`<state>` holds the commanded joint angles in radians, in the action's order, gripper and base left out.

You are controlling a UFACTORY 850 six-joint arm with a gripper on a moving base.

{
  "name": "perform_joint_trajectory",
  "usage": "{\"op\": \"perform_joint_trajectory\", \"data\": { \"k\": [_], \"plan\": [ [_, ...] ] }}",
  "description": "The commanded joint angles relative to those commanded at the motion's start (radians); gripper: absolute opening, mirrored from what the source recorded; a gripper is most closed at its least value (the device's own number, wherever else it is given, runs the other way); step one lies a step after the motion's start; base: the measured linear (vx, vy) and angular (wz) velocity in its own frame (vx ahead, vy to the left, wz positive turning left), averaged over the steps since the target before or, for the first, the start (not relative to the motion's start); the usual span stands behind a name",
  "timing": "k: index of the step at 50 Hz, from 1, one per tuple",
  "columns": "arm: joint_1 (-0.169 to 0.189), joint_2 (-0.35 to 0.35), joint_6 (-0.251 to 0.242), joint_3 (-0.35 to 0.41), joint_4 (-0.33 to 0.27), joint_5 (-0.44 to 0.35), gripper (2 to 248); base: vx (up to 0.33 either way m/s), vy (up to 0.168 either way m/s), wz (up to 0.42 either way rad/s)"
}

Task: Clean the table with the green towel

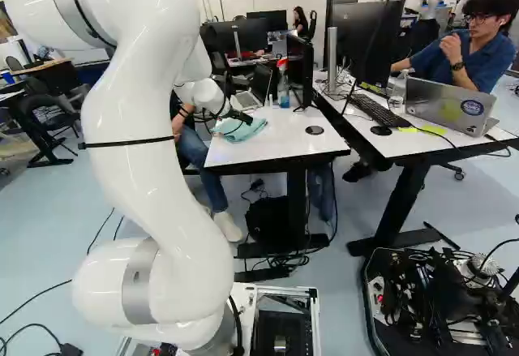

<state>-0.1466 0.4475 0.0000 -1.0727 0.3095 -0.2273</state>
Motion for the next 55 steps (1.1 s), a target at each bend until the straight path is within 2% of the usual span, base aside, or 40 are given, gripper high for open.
{"op": "perform_joint_trajectory", "data": {
  "k": [13,14,18,19,24,25,29,30,34,35,39,40,55],
  "plan": [
    [0.000,0.000,0.000,0.000,0.000,0.000,241,0.000,0.000,0.000],
    [0.000,0.000,0.000,0.000,0.000,0.000,204,0.000,0.000,0.000],
    [0.000,0.000,0.000,0.000,0.000,0.000,204,0.000,0.000,0.000],
    [0.000,0.000,0.000,0.000,0.000,0.000,165,0.000,0.000,0.000],
    [0.000,0.000,0.000,0.000,0.000,0.000,165,0.000,0.000,0.000],
    [0.000,0.000,0.000,0.000,0.000,0.000,128,0.000,0.000,0.000],
    [0.000,0.000,0.000,0.000,0.000,0.000,128,0.000,0.000,0.000],
    [0.000,0.000,0.000,0.000,0.000,0.000,89,0.000,0.000,0.000],
    [0.000,0.000,0.000,0.000,0.000,0.000,89,0.000,0.000,0.000],
    [0.000,0.000,0.000,0.000,0.000,0.000,52,0.000,0.000,0.000],
    [0.000,0.000,0.000,0.000,0.000,0.000,52,0.000,0.000,0.000],
    [0.000,0.000,0.000,0.000,0.000,0.000,20,0.000,0.000,0.000],
    [0.000,0.000,0.000,0.000,0.000,0.000,25,0.000,0.000,0.000]
  ]
}}
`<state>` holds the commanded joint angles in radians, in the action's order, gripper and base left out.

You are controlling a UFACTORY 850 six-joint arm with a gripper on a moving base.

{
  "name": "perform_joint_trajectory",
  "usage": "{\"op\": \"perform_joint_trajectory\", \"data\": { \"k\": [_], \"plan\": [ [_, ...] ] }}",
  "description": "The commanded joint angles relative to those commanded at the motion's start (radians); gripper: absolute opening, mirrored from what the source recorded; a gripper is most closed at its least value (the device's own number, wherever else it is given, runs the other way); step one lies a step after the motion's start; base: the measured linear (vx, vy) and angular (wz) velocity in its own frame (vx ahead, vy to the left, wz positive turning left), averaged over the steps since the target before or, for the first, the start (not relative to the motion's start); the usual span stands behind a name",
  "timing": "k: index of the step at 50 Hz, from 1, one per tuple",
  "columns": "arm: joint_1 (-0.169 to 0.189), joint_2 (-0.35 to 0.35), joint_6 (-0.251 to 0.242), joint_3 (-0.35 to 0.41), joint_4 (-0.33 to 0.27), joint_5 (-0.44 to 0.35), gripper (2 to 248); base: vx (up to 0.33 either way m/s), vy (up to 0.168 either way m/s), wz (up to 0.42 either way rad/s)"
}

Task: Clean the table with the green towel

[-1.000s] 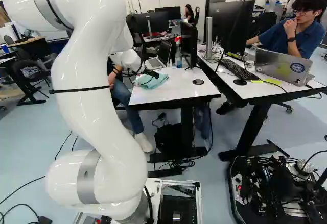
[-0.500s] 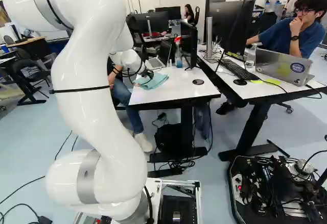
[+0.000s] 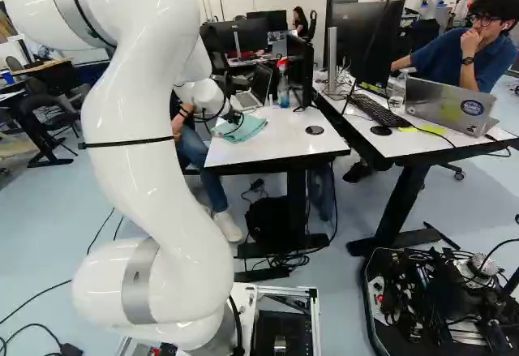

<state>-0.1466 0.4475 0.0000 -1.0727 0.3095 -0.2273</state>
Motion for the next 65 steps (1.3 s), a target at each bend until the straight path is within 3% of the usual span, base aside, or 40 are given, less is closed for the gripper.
{"op": "perform_joint_trajectory", "data": {
  "k": [1,6,7,11,12,16,17,21,22,27,28,65],
  "plan": [
    [0.000,0.000,0.000,0.000,0.000,0.000,55,0.000,0.000,0.000],
    [0.000,0.000,0.000,0.000,0.000,0.000,55,0.000,0.000,0.000],
    [0.000,0.000,0.000,0.000,0.000,0.000,90,0.000,0.000,0.000],
    [0.000,0.000,0.000,0.000,0.000,0.000,90,0.000,0.000,0.000],
    [0.000,0.000,0.000,0.000,0.000,0.000,126,0.000,0.000,0.000],
    [0.000,0.000,0.000,0.000,0.000,0.000,126,0.000,0.000,0.000],
    [0.000,0.000,0.000,0.000,0.000,0.000,164,0.000,0.000,0.000],
    [0.000,0.000,0.000,0.000,0.000,0.000,164,0.000,0.000,0.000],
    [0.000,0.000,0.000,0.000,0.000,0.000,201,0.000,0.000,0.000],
    [0.000,0.000,0.000,0.000,0.000,0.000,201,0.000,0.000,0.000],
    [0.000,0.000,0.000,0.000,0.000,0.000,239,0.000,0.000,0.000],
    [0.000,0.032,0.000,-0.008,0.000,0.000,247,0.000,0.000,0.000]
  ]
}}
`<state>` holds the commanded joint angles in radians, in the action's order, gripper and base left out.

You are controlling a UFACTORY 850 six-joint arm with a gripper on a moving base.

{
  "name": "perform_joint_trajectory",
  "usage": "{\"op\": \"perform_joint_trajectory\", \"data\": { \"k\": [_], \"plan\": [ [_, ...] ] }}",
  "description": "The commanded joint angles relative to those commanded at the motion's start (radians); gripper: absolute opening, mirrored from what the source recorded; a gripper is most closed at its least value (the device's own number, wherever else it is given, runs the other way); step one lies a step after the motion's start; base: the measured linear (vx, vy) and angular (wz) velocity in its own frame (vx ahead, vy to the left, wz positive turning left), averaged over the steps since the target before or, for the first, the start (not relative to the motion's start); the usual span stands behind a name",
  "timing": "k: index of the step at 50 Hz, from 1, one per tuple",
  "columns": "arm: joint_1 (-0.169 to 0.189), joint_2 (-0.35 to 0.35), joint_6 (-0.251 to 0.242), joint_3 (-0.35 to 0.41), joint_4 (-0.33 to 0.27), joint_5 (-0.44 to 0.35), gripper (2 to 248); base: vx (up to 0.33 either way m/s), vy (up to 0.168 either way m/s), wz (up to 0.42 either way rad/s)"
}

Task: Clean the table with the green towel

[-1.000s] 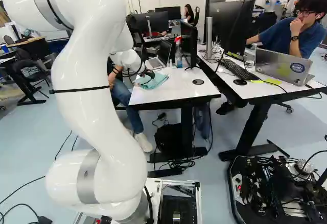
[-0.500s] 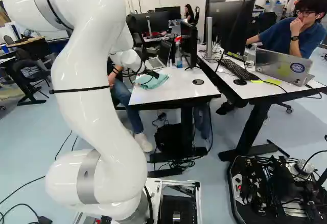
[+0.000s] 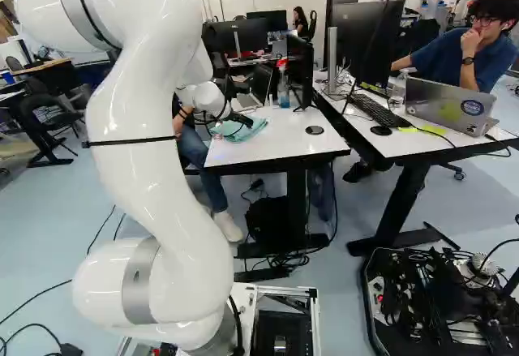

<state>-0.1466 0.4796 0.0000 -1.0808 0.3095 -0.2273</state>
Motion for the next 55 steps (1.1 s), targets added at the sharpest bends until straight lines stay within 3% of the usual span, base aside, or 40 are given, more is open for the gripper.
{"op": "perform_joint_trajectory", "data": {
  "k": [19,20,25,26,30,31,35,36,41,42,46,47,55],
  "plan": [
    [0.000,0.003,0.000,-0.001,0.000,0.000,247,0.000,0.000,0.000],
    [0.000,0.003,0.000,-0.001,0.000,0.000,225,0.000,0.000,0.000],
    [0.000,0.003,0.000,-0.001,0.000,0.000,225,0.000,0.000,0.000],
    [0.000,0.003,0.000,-0.001,0.000,0.000,188,0.000,0.000,0.000],
    [0.000,0.003,0.000,-0.001,0.000,0.000,188,0.000,0.000,0.000],
    [0.000,0.003,0.000,-0.001,0.000,0.000,153,0.000,0.000,0.000],
    [0.000,0.003,0.000,-0.001,0.000,0.000,153,0.000,0.000,0.000],
    [0.000,0.003,0.000,-0.001,0.000,0.000,118,0.000,0.000,0.000],
    [0.000,0.003,0.000,-0.001,0.000,0.000,118,0.000,0.000,0.000],
    [0.000,0.003,0.000,-0.001,0.000,0.000,79,0.000,0.000,0.000],
    [0.000,0.003,0.000,-0.001,0.000,0.000,79,0.000,0.000,0.000],
    [0.000,0.003,0.000,-0.001,0.000,0.000,46,0.000,0.000,0.000],
    [0.000,0.003,0.000,-0.001,0.000,0.000,33,0.000,0.000,0.000]
  ]
}}
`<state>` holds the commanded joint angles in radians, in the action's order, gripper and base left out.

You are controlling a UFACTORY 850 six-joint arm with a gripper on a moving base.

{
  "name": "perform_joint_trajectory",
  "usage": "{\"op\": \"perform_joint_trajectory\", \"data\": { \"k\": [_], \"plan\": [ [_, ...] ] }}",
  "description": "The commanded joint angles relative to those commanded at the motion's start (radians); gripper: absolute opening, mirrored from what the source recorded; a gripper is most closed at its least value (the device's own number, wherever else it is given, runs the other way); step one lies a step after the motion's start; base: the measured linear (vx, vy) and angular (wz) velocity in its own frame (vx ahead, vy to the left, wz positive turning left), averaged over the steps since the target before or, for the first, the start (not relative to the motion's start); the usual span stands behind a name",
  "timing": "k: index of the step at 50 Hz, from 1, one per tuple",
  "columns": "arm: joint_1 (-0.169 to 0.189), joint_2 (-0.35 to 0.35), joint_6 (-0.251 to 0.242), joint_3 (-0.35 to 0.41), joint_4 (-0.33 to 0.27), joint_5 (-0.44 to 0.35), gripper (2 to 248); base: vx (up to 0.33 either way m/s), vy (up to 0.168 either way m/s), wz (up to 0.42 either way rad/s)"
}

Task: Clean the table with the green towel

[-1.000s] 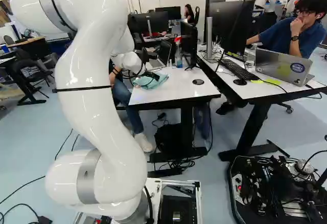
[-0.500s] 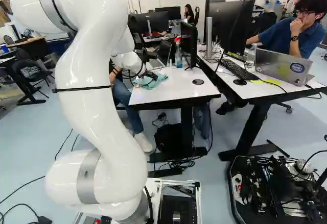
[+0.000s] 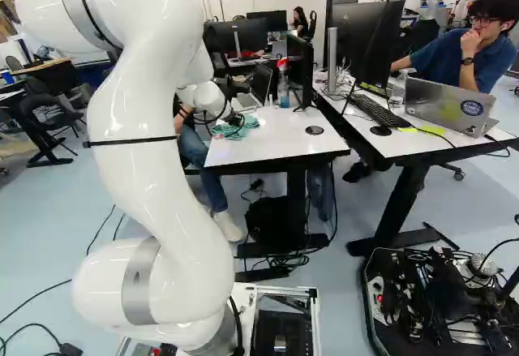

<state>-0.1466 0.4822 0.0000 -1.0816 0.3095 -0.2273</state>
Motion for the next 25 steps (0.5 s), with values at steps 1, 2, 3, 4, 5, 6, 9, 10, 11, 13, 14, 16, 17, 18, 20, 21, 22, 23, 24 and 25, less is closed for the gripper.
{"op": "perform_joint_trajectory", "data": {
  "k": [1,2,3,4,5,6,9,10,11,13,14,16,17,18,20,21,22,23,24,25],
  "plan": [
    [0.000,0.000,0.000,0.000,0.000,0.000,33,0.000,0.000,0.000],
    [0.000,-0.001,0.000,0.000,0.000,0.000,33,0.000,0.000,0.000],
    [0.000,-0.002,0.000,0.000,0.000,0.000,33,0.000,0.000,0.000],
    [0.000,-0.003,0.000,0.001,0.000,0.000,33,0.000,0.000,0.000],
    [0.000,-0.004,0.000,0.001,0.000,0.000,33,0.000,0.000,0.000],
    [0.000,-0.006,0.000,0.002,0.000,0.000,33,0.000,0.000,0.000],
    [0.000,-0.012,0.000,0.003,0.000,0.000,33,0.000,0.000,0.000],
    [0.000,-0.014,0.000,0.004,0.000,0.000,33,0.000,0.000,0.000],
    [0.000,-0.016,0.000,0.004,0.000,0.000,33,0.000,0.000,0.000],
    [0.000,-0.021,0.000,0.006,0.000,0.000,33,0.000,0.000,0.000],
    [0.000,-0.023,0.000,0.006,0.000,0.000,33,0.000,0.000,0.000],
    [0.000,-0.028,0.000,0.007,0.000,0.000,33,0.000,0.000,0.000],
    [0.000,-0.031,0.000,0.008,0.000,0.000,33,0.000,0.000,0.000],
    [0.000,-0.033,0.000,0.009,0.000,0.000,33,0.000,0.000,0.000],
    [0.000,-0.038,0.000,0.010,0.000,0.000,33,0.000,0.000,0.000],
    [0.000,-0.040,0.000,0.010,0.000,0.000,33,0.000,0.000,0.000],
    [0.000,-0.043,0.000,0.011,0.000,0.000,33,0.000,0.000,0.000],
    [0.000,-0.045,0.000,0.011,0.000,0.000,33,0.000,0.000,0.000],
    [0.000,-0.048,0.000,0.012,0.000,0.000,33,0.000,0.000,0.000],
    [0.000,-0.050,0.000,0.012,0.000,0.000,33,0.000,0.000,0.000]
  ]
}}
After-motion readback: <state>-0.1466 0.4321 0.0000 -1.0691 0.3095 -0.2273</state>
